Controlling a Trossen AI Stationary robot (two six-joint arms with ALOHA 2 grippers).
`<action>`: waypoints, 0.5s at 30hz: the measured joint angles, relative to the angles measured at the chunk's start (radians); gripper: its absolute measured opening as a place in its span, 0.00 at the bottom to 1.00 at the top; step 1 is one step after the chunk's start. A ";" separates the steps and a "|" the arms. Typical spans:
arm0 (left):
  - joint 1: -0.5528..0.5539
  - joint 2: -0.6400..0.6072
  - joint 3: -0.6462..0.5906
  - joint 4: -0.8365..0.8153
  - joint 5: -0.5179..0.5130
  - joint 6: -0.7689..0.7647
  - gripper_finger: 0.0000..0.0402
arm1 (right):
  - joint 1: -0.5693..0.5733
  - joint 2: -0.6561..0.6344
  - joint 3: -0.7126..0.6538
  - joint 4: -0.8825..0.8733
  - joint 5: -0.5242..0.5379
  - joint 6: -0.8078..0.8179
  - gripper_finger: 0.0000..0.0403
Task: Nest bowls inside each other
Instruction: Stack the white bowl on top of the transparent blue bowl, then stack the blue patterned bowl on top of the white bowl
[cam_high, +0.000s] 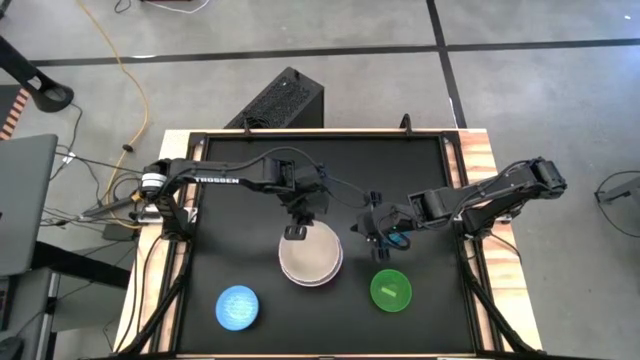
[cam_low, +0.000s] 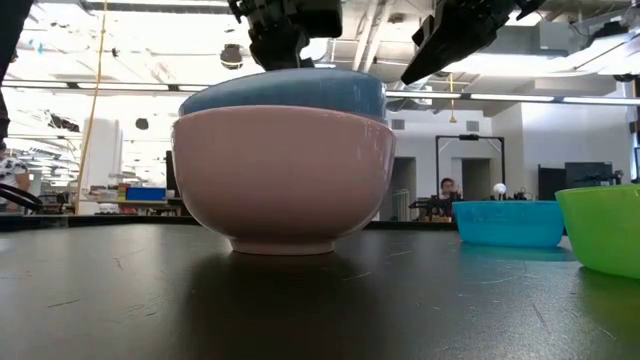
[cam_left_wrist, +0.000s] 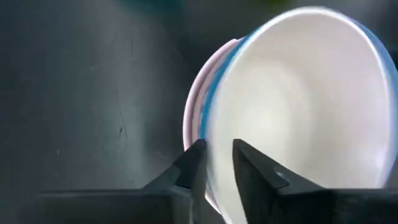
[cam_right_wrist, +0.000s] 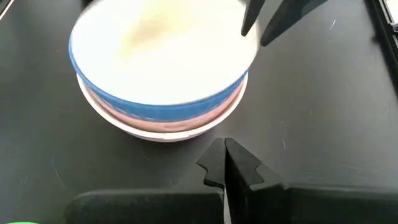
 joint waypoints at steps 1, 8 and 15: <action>0.000 0.000 0.000 0.000 0.003 0.000 0.20 | 0.000 0.000 0.000 0.000 0.000 0.000 0.04; 0.015 -0.005 0.061 -0.101 0.020 0.033 0.31 | 0.000 0.000 0.000 0.023 0.000 -0.011 0.04; 0.040 -0.034 0.174 -0.287 0.020 0.047 0.33 | 0.000 0.000 0.000 0.048 -0.004 -0.027 0.04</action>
